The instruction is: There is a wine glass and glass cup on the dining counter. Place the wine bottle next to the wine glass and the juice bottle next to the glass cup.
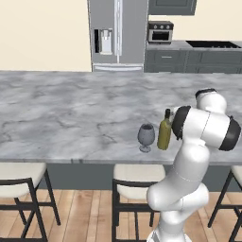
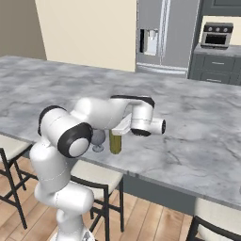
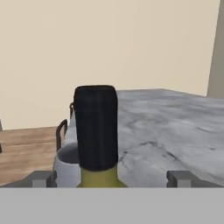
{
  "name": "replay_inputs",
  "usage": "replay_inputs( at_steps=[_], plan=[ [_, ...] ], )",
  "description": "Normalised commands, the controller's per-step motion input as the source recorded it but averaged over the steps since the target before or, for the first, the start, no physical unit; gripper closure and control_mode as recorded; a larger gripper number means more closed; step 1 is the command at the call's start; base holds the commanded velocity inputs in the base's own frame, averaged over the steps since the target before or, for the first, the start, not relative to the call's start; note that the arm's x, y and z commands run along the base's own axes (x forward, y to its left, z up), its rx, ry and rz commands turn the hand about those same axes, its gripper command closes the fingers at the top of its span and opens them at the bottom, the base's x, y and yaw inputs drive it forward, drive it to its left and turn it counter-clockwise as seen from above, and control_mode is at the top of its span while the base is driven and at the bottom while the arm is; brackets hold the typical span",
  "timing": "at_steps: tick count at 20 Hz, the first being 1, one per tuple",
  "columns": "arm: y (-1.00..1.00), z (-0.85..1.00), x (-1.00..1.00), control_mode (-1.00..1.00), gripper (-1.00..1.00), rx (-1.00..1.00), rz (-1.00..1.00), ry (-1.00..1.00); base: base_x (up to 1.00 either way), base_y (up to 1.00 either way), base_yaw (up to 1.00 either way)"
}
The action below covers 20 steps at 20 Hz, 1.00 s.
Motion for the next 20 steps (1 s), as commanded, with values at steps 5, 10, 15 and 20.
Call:
replay_inputs(
  at_steps=[5,10,15,20],
  plan=[
    [-0.10,0.06,-0.21,-1.00,-1.00,0.00,0.00,0.00,0.00,0.00,0.00],
    [-0.13,0.12,-0.26,-1.00,-1.00,0.00,-0.03,0.00,0.00,0.00,0.00],
    [-0.14,0.29,-0.33,-1.00,-1.00,-0.01,-0.02,0.01,0.00,0.00,0.00],
    [-0.12,0.30,-0.47,-1.00,-1.00,-0.04,-0.03,0.01,0.00,0.00,0.00]
  ],
)
